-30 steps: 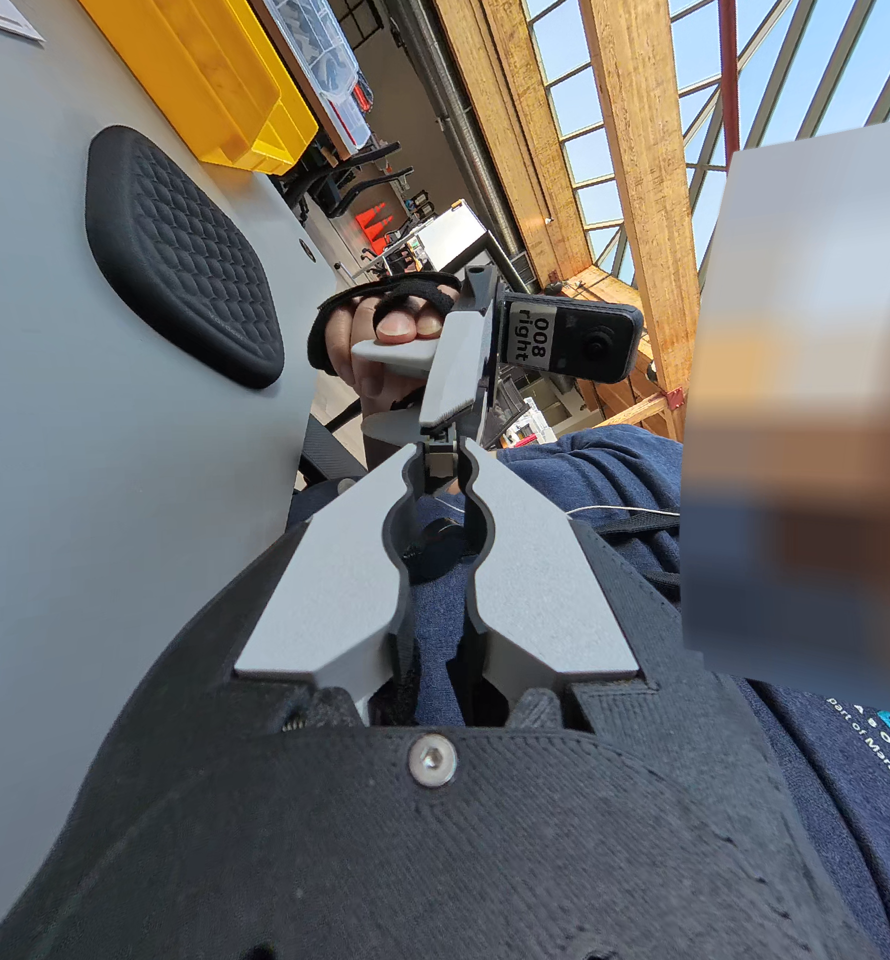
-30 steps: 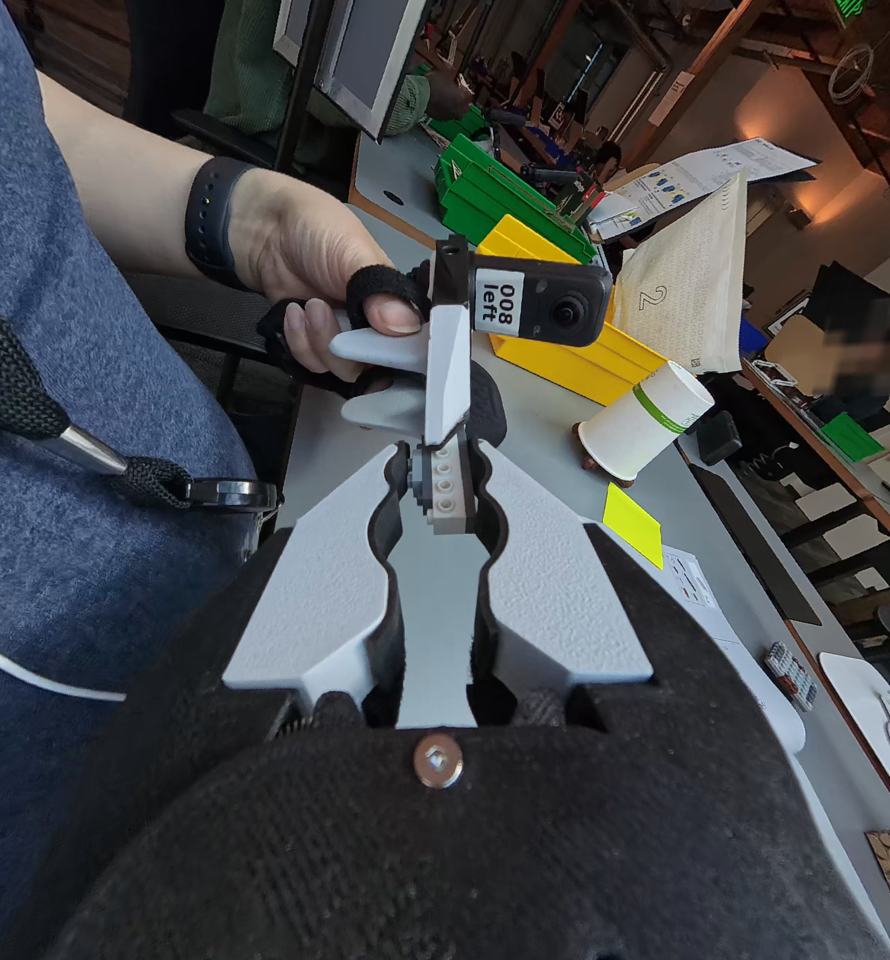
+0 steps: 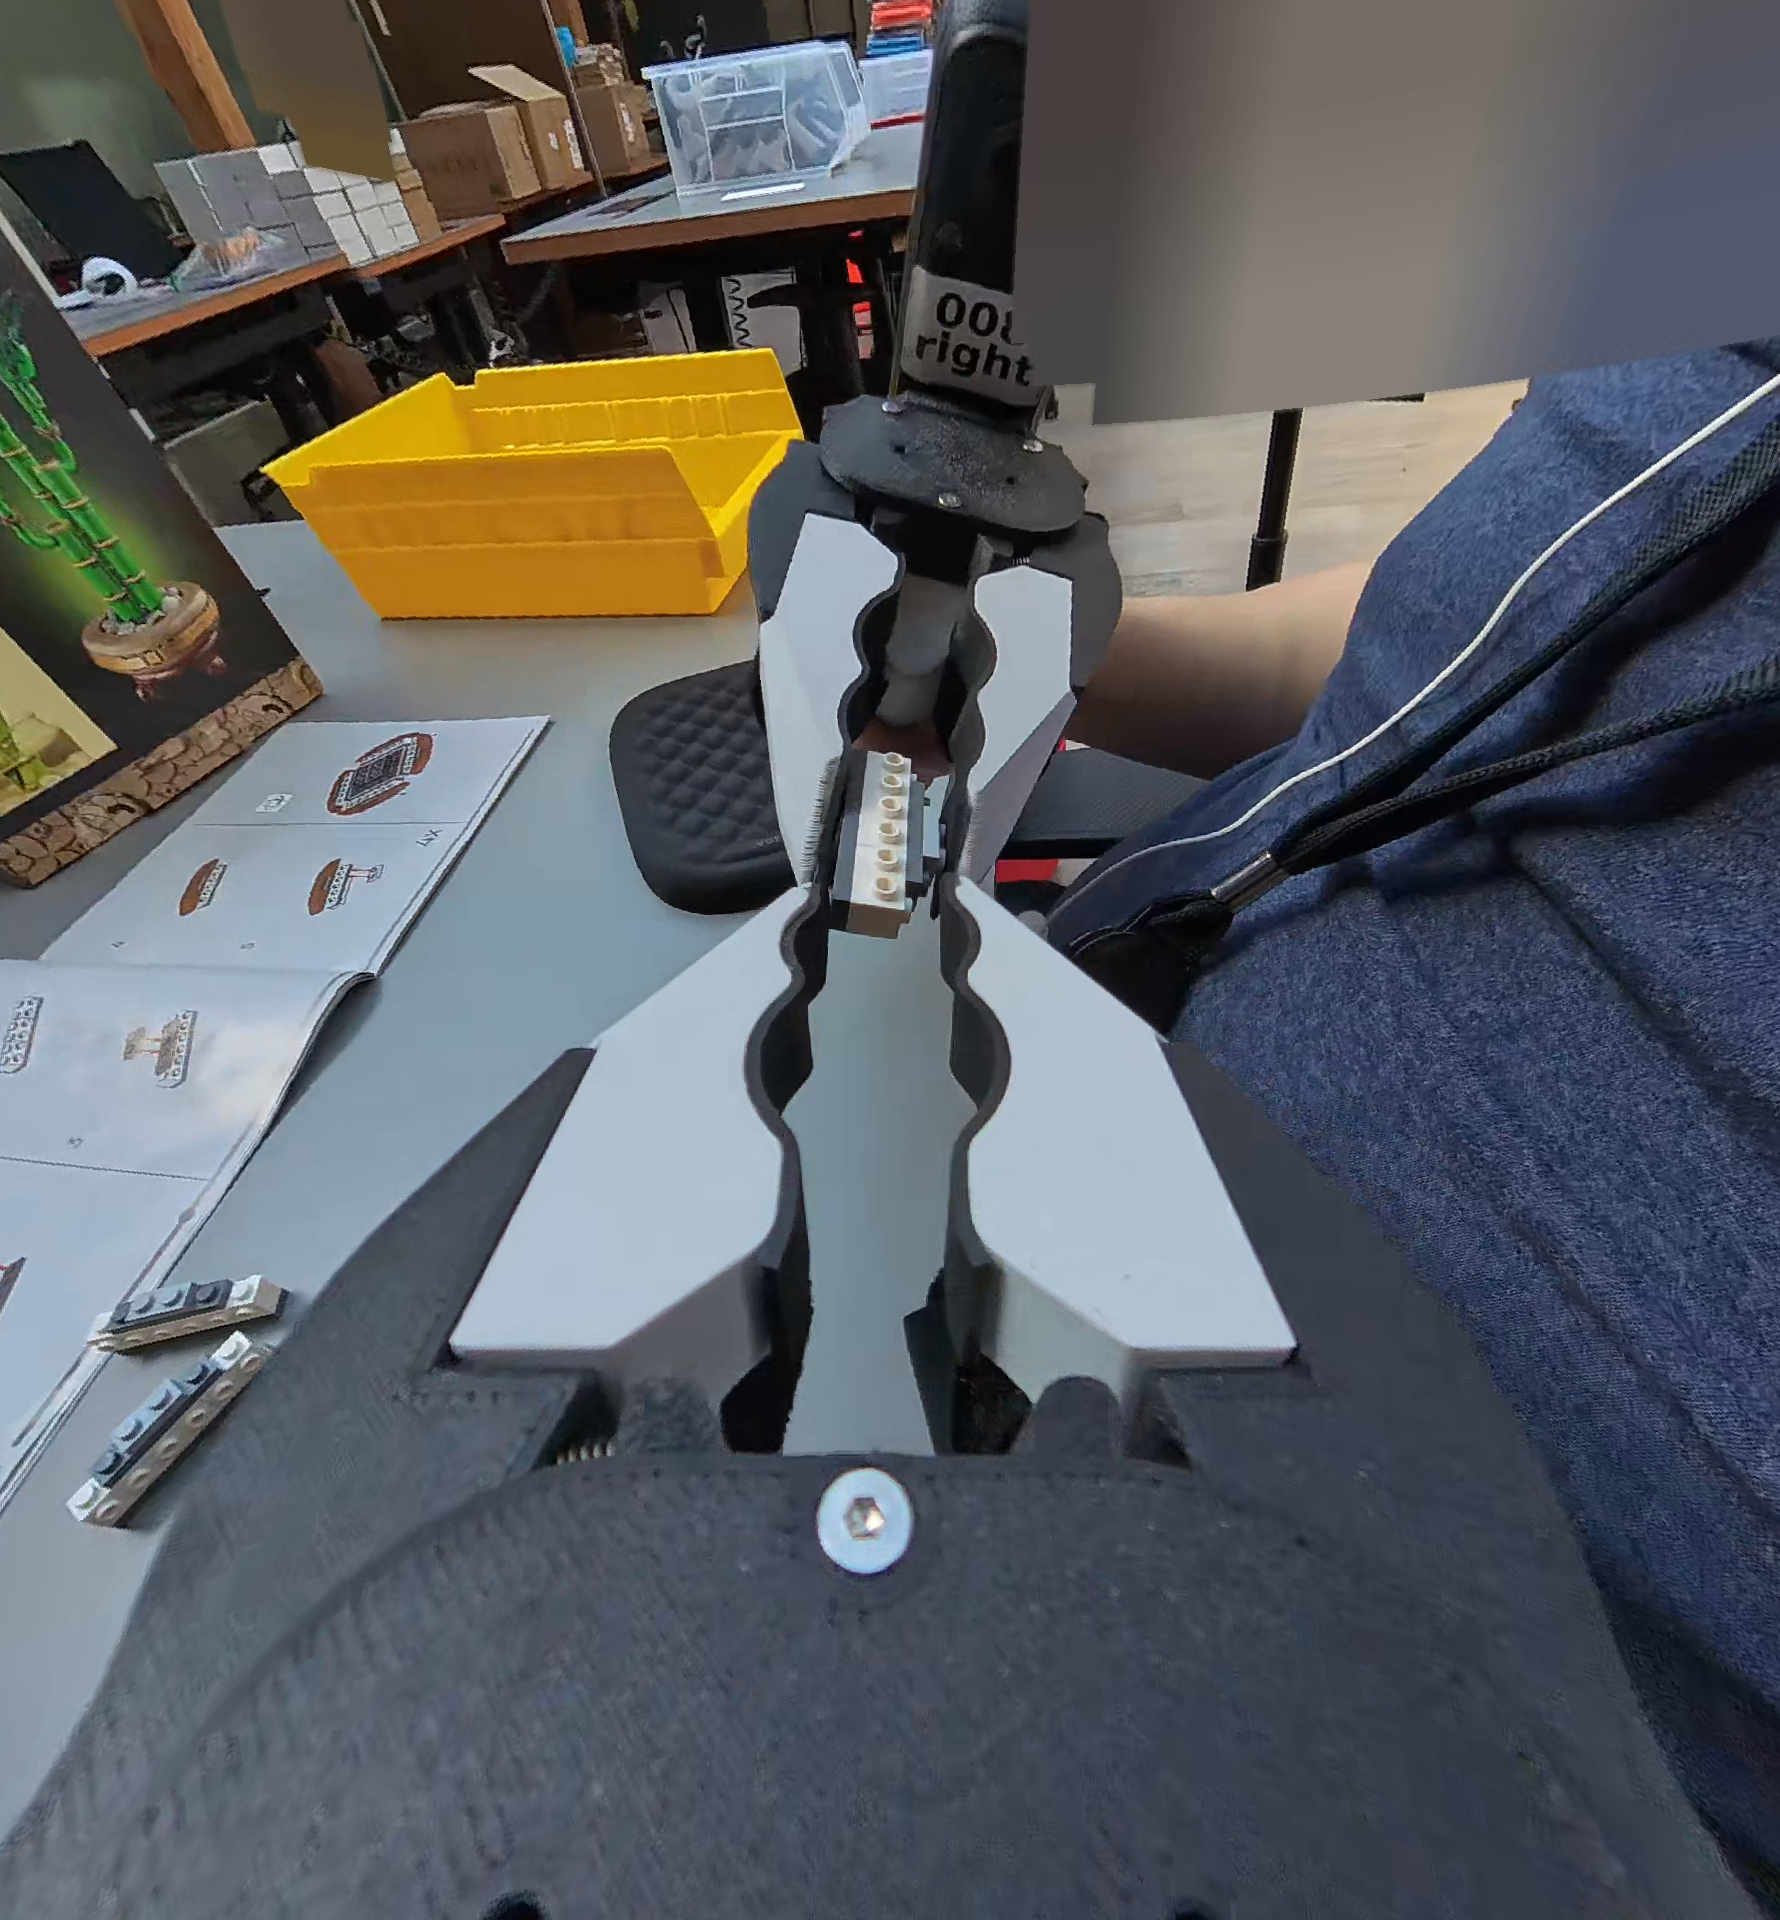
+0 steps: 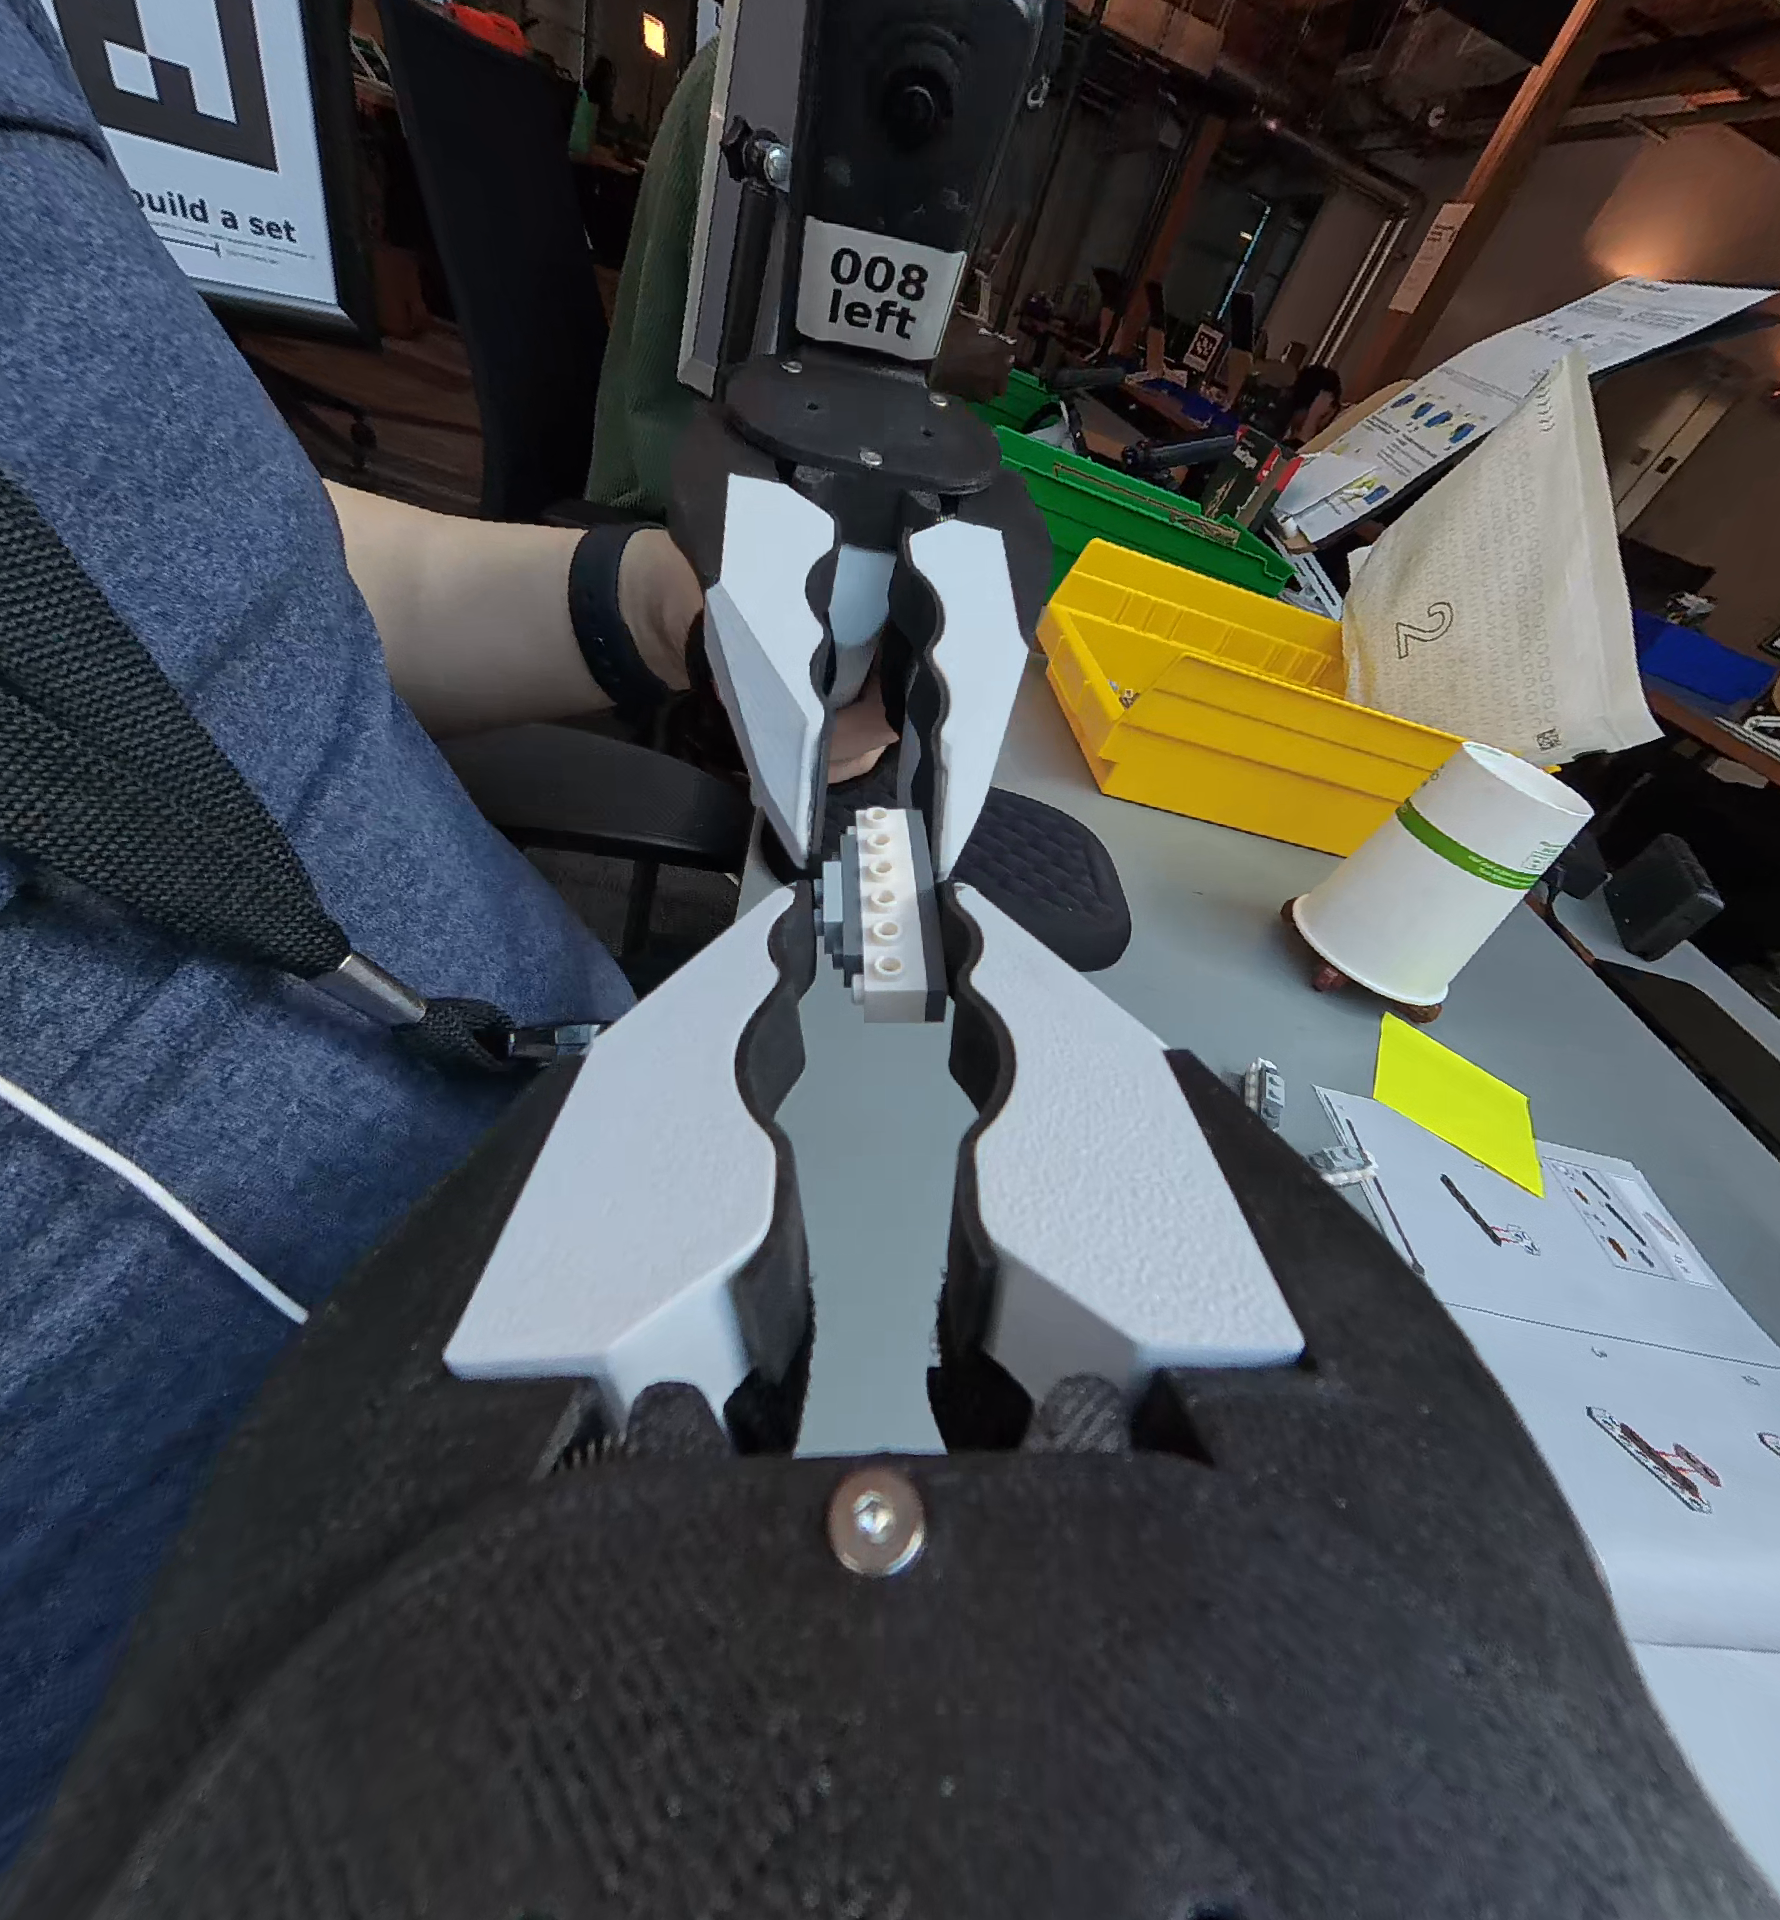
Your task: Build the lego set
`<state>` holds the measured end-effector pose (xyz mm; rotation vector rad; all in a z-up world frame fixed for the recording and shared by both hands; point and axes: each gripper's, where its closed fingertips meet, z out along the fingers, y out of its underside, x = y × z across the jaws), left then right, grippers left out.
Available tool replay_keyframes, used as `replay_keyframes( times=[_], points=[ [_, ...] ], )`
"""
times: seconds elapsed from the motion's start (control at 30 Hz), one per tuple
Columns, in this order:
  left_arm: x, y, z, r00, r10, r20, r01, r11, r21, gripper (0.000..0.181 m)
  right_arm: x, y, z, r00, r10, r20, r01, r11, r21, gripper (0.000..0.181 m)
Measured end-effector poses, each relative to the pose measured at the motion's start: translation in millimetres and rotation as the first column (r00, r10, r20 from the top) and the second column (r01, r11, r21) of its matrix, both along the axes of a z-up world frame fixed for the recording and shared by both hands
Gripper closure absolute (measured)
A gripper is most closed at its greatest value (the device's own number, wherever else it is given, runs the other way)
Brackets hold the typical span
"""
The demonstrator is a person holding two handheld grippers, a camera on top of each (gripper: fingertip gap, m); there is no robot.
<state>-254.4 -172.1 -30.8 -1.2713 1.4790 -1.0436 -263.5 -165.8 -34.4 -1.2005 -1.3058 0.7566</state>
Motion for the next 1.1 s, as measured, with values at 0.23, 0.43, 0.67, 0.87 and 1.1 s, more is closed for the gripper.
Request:
replay_keyframes(
  times=[0.23,0.43,0.67,0.87,1.1],
  points=[
    [3,-1,-2,1.0,0.023,-0.02,-0.021,0.994,0.105,0.165,1,-1,2,1.0,0.012,-0.025,-0.011,1.0,0.012,0.159],
    [4,-1,-6,0.998,0.029,-0.056,-0.022,0.992,0.122,0.166,2,-1,-2,1.0,0.002,0.02,-0.002,0.999,0.032,0.159],
    [4,9,-15,0.985,0.11,-0.133,-0.083,0.977,0.197,0.166,8,15,-18,0.955,-0.161,0.249,0.129,0.982,0.14,0.157],
    [2,13,-22,0.967,0.154,-0.202,-0.101,0.962,0.252,0.166,15,24,-31,0.871,-0.256,0.42,0.181,0.961,0.211,0.156],
    [4,15,-30,0.954,0.173,-0.245,-0.102,0.956,0.276,0.166,14,25,-36,0.832,-0.282,0.477,0.206,0.957,0.206,0.155]
  ],
)
